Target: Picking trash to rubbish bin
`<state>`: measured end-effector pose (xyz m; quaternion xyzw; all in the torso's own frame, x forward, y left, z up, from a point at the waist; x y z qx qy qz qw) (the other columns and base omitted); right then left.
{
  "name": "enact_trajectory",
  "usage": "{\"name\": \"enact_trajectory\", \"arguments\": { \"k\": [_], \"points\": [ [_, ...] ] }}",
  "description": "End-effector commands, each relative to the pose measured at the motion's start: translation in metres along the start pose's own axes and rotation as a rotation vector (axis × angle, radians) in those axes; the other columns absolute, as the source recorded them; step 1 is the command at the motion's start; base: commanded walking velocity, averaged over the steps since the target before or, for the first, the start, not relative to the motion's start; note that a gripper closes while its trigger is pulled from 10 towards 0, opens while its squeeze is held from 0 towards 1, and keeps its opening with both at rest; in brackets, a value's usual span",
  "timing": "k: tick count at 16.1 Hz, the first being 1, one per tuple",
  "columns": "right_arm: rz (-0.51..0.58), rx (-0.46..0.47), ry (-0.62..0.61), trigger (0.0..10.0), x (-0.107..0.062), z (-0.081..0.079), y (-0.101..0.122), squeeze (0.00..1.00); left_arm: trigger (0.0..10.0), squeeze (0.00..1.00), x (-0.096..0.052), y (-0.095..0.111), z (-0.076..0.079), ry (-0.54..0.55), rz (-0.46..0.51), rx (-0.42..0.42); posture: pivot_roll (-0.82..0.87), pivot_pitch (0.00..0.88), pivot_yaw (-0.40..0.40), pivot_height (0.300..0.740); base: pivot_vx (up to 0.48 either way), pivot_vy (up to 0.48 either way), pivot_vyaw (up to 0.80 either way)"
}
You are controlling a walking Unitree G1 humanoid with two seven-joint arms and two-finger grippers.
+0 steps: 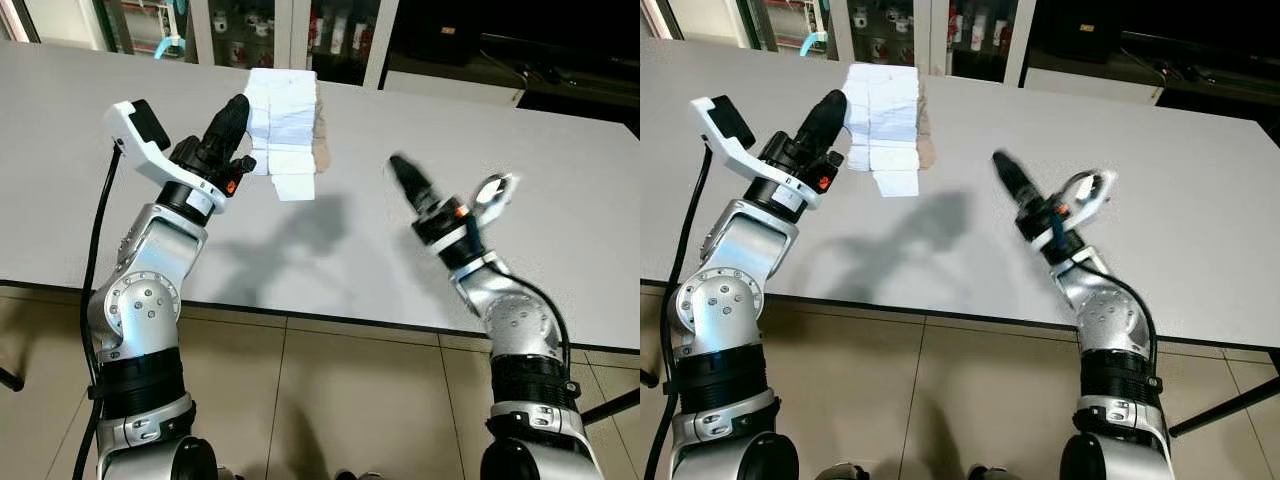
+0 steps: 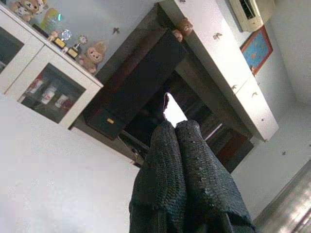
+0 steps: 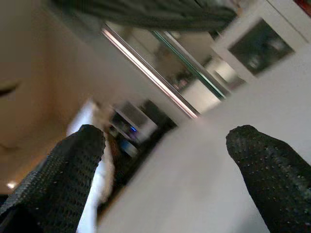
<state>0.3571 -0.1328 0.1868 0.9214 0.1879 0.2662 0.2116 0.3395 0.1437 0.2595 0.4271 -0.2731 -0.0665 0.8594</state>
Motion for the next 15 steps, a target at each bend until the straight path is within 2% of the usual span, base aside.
{"name": "enact_trajectory", "arguments": {
  "k": [1, 4, 8, 15],
  "points": [
    [0.036, -0.004, 0.058, 10.0, 0.004, -0.011, 0.009, 0.00, 10.0, 0.00, 0.007, -0.002, 0.009, -0.035, -0.014, -0.019, -0.02, 0.067, -0.098, 0.740, 0.000, 0.000, 0.00],
    [0.038, 0.023, 0.103, 10.0, 0.008, -0.022, 0.005, 0.00, 10.0, 0.00, 0.008, -0.007, 0.012, -0.041, -0.028, -0.031, -0.02, 0.069, -0.096, 0.740, 0.000, 0.000, 0.00],
    [0.001, 0.027, 0.085, 10.0, 0.007, -0.020, -0.007, 0.00, 10.0, 0.00, 0.012, -0.015, 0.022, -0.074, -0.045, -0.063, -0.02, 0.069, -0.097, 0.740, 0.000, 0.000, 0.00],
    [-0.007, 0.035, 0.130, 10.0, 0.012, -0.030, -0.013, 0.00, 10.0, 0.00, 0.017, -0.032, 0.041, -0.140, -0.089, -0.112, -0.02, 0.071, -0.094, 0.740, 0.000, 0.000, 0.00]
  ]
}}
Point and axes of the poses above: a point about 5 cm out from each wrist's last joint towards the gripper, its own x axis pointing out of the wrist towards the gripper, its own y axis along the axis of the wrist's last joint, z = x × y, the point moved 2 cm from there along x, pointing out of the wrist towards the gripper, and after that the axes turned 4 degrees about x, right-handed, at the moved point
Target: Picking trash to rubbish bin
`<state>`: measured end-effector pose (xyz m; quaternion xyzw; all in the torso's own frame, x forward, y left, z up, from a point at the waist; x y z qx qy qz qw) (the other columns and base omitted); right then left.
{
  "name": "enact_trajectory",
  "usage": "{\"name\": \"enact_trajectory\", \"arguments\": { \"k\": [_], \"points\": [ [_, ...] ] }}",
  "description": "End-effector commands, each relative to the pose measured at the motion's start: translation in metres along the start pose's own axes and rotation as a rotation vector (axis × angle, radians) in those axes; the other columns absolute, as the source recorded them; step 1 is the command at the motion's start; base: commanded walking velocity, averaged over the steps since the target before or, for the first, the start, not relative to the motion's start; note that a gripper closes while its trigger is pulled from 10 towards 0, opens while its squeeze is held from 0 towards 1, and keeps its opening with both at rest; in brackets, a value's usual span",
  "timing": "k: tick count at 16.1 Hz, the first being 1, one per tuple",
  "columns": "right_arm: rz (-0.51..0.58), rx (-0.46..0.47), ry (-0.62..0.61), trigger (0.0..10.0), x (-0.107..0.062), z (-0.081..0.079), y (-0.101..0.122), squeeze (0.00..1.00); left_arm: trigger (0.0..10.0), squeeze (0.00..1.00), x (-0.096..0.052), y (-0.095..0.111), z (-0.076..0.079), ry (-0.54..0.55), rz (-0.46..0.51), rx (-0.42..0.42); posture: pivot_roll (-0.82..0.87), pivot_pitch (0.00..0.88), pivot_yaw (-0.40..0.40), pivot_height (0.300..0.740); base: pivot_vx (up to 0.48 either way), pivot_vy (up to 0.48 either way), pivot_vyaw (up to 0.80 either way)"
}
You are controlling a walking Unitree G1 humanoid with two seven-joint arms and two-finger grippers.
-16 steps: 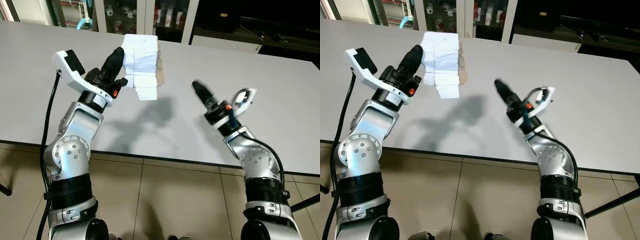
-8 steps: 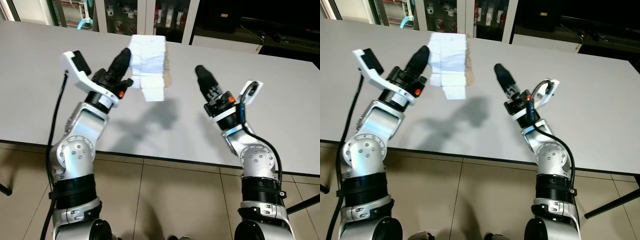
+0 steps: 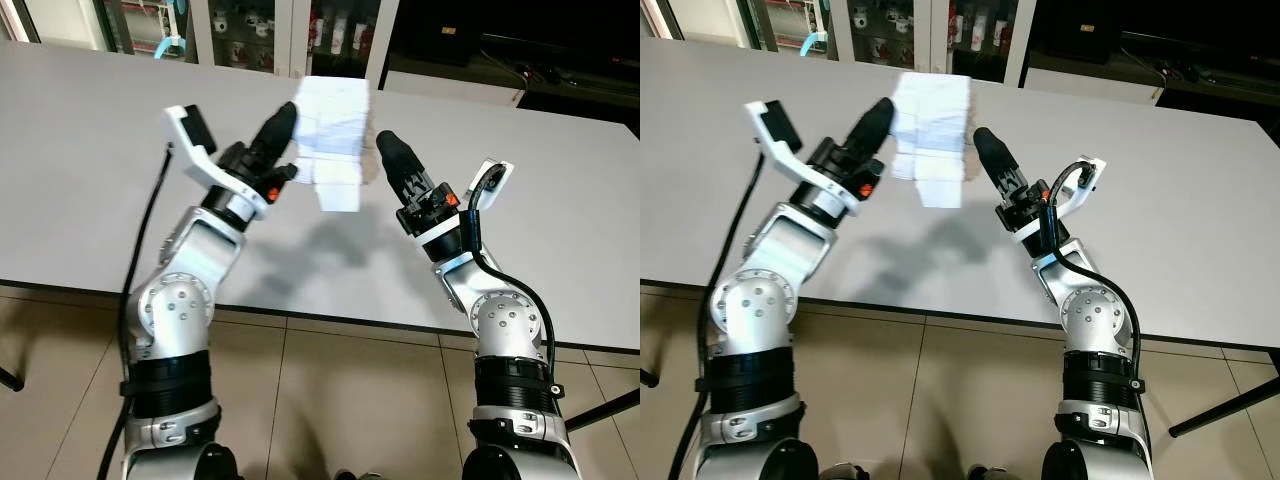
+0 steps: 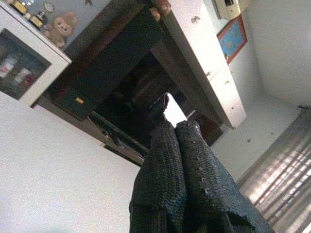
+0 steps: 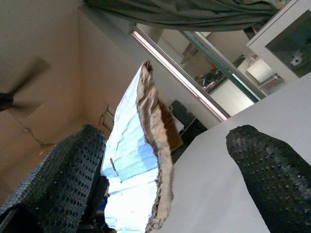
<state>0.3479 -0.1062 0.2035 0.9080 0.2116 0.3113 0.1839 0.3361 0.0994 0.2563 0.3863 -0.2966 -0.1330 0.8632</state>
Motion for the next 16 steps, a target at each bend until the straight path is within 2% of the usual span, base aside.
{"name": "enact_trajectory", "arguments": {
  "k": [1, 16],
  "points": [
    [0.006, -0.008, 0.023, 10.0, 0.001, -0.006, 0.003, 0.00, 10.0, 0.00, 0.007, -0.003, 0.009, -0.037, -0.020, -0.007, -0.03, 0.071, -0.092, 0.740, 0.000, 0.000, 0.00],
    [-0.070, -0.015, 0.060, 10.0, 0.001, -0.015, -0.013, 0.00, 10.0, 0.00, 0.007, -0.010, 0.012, -0.053, -0.045, -0.030, -0.03, 0.053, -0.095, 0.740, 0.000, 0.000, 0.00]
  ]
}}
Point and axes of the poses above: a point about 5 cm out from each wrist's last joint towards the gripper, its own x axis pointing out of the wrist towards the gripper, its own y axis along the axis of the wrist's last joint, z = x × y, the point moved 2 cm from there along x, pointing out of the wrist towards the gripper, and after that the axes turned 4 degrees about x, right-handed, at the moved point
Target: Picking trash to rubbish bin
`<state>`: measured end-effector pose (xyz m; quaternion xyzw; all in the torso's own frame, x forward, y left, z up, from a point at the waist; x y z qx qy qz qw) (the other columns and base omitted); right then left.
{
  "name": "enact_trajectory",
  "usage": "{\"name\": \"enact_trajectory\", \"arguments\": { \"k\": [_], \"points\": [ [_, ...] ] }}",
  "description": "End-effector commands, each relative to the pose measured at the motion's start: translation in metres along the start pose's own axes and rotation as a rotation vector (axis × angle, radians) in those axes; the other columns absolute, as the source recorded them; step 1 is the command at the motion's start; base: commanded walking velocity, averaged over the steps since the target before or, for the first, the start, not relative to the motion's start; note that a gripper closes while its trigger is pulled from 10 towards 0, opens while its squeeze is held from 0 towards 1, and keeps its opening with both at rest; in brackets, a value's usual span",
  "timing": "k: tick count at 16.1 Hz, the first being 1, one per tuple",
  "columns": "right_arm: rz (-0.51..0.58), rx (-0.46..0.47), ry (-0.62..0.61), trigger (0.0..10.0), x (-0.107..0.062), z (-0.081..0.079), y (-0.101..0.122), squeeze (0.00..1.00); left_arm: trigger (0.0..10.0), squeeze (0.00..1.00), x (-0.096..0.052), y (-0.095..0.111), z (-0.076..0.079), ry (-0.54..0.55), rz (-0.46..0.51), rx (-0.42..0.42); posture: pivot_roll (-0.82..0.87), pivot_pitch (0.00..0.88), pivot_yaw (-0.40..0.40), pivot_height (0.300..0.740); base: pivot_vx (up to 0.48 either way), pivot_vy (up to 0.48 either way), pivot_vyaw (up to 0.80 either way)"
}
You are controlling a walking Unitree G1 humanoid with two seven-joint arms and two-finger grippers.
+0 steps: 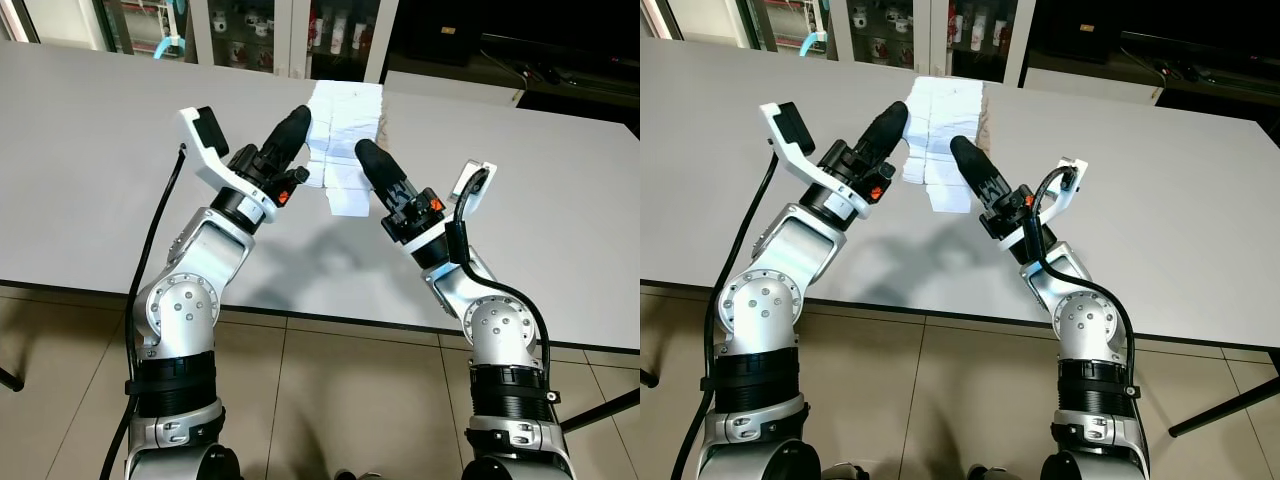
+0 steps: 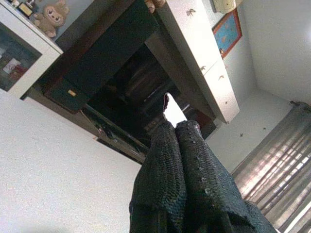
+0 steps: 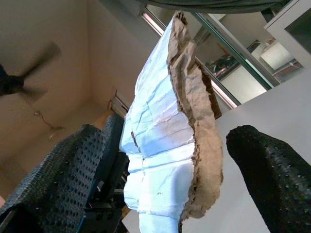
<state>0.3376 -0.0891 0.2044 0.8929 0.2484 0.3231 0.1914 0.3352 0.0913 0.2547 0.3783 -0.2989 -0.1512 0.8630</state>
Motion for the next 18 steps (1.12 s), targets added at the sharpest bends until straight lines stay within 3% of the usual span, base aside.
{"name": "enact_trajectory", "arguments": {
  "k": [1, 5, 6, 18],
  "points": [
    [0.001, -0.012, 0.018, 10.0, -0.0006, -0.0043, 0.0027, 0.00, 10.0, 0.00, 0.0049, -0.0040, 0.0074, -0.032, -0.021, -0.008, -0.03, 0.050, -0.094, 0.740, 0.000, 0.000, 0.00],
    [-0.006, -0.012, 0.022, 9.8, -0.0003, -0.0051, 0.0011, 0.00, 10.0, 0.00, 0.0052, -0.0058, 0.0076, -0.034, -0.024, -0.013, -0.03, 0.046, -0.094, 0.740, 0.000, 0.000, 0.00],
    [-0.007, -0.013, 0.015, 0.0, -0.0006, -0.0045, 0.0009, 0.00, 10.0, 0.00, 0.0054, -0.0066, 0.0078, -0.034, -0.028, -0.016, -0.03, 0.050, -0.095, 0.740, 0.000, 0.000, 0.00],
    [0.004, -0.030, 0.002, 0.0, -0.0014, -0.0020, 0.0046, 0.00, 10.0, 0.00, 0.0059, -0.0038, 0.0048, -0.012, -0.013, -0.018, -0.03, 0.069, -0.104, 0.740, 0.000, 0.000, 0.00]
  ]
}}
Point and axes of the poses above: a point about 5 cm out from each wrist's last joint towards the gripper, its own x axis pointing out of the wrist towards the gripper, its own y axis along the axis of the wrist's last joint, z = x × y, the point moved 2 cm from there along x, pointing out of the wrist towards the gripper, and after that the axes turned 4 degrees about x, right-handed, at the moved point
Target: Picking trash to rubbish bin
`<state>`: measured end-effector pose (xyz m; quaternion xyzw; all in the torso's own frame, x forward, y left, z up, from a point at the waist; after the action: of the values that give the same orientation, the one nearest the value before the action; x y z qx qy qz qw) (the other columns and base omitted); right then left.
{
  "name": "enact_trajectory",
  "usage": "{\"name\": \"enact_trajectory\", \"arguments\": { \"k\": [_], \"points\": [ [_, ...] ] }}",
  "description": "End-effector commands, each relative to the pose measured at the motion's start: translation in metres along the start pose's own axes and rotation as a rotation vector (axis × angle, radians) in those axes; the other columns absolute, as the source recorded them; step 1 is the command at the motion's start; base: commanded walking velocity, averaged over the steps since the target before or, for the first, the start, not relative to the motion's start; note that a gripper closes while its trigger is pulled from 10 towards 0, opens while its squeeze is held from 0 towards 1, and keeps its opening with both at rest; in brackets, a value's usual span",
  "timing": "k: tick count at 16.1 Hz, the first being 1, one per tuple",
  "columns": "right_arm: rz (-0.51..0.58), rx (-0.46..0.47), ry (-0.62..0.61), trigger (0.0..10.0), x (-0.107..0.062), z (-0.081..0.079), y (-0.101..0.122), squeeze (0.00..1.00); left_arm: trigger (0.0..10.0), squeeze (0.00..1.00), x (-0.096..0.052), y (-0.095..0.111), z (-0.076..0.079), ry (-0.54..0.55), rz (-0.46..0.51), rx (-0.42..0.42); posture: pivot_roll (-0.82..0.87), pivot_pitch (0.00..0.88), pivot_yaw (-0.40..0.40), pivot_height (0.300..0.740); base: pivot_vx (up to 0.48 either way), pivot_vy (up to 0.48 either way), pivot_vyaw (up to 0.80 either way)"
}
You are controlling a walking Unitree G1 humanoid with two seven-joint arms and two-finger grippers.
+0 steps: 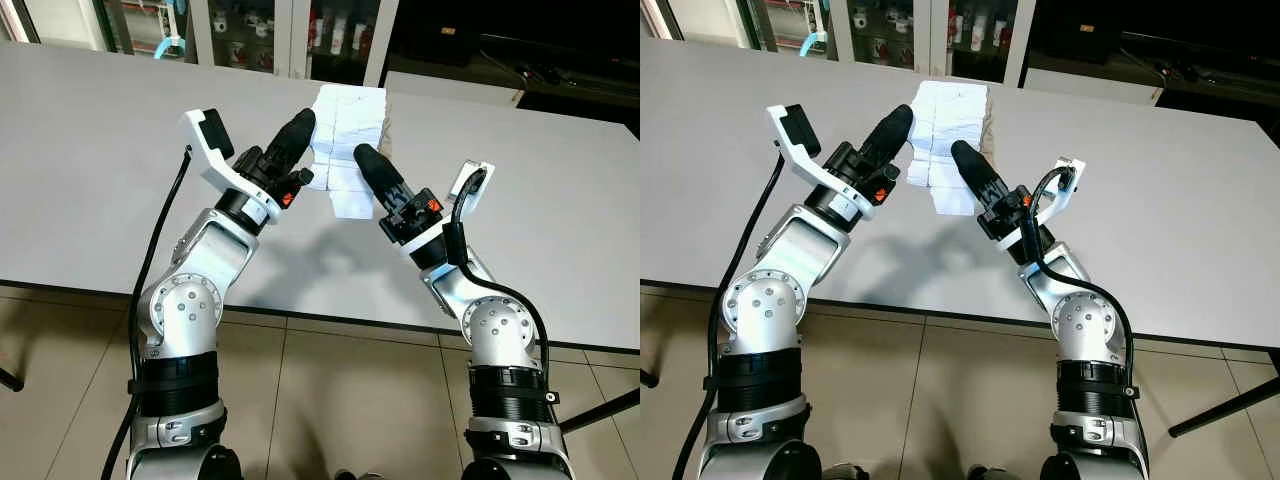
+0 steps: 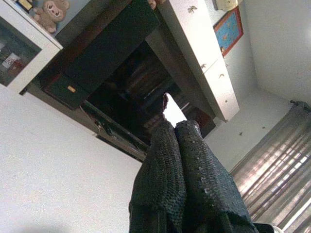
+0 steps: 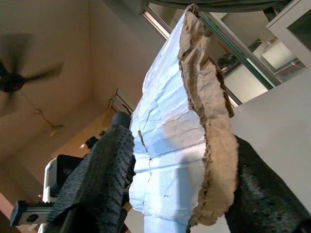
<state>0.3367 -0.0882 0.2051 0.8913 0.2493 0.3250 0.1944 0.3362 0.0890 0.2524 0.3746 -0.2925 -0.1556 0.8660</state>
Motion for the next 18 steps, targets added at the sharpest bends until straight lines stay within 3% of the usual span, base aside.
{"name": "enact_trajectory", "arguments": {
  "k": [1, 18],
  "points": [
    [0.007, -0.025, -0.002, 0.0, -0.0017, -0.0006, 0.0055, 0.00, 10.0, 0.00, 0.0050, -0.0005, 0.0052, -0.019, -0.002, -0.006, -0.03, 0.069, -0.105, 0.740, 0.000, 0.000, 0.00],
    [-0.019, -0.039, 0.013, 0.0, -0.0011, -0.0017, 0.0010, 0.00, 10.0, 0.00, 0.0058, -0.0002, 0.0046, -0.017, 0.003, -0.007, -0.03, 0.067, -0.103, 0.740, 0.000, 0.000, 0.00]
  ]
}}
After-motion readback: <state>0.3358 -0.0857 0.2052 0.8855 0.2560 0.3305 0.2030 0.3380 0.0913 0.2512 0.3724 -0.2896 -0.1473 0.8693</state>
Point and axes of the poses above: a point about 5 cm out from each wrist's last joint towards the gripper, its own x axis pointing out of the wrist towards the gripper, its own y axis along the axis of the wrist's last joint, z = x × y, the point moved 2 cm from there along x, pointing out of the wrist towards the gripper, and after that the axes turned 4 degrees about x, right-handed, at the moved point
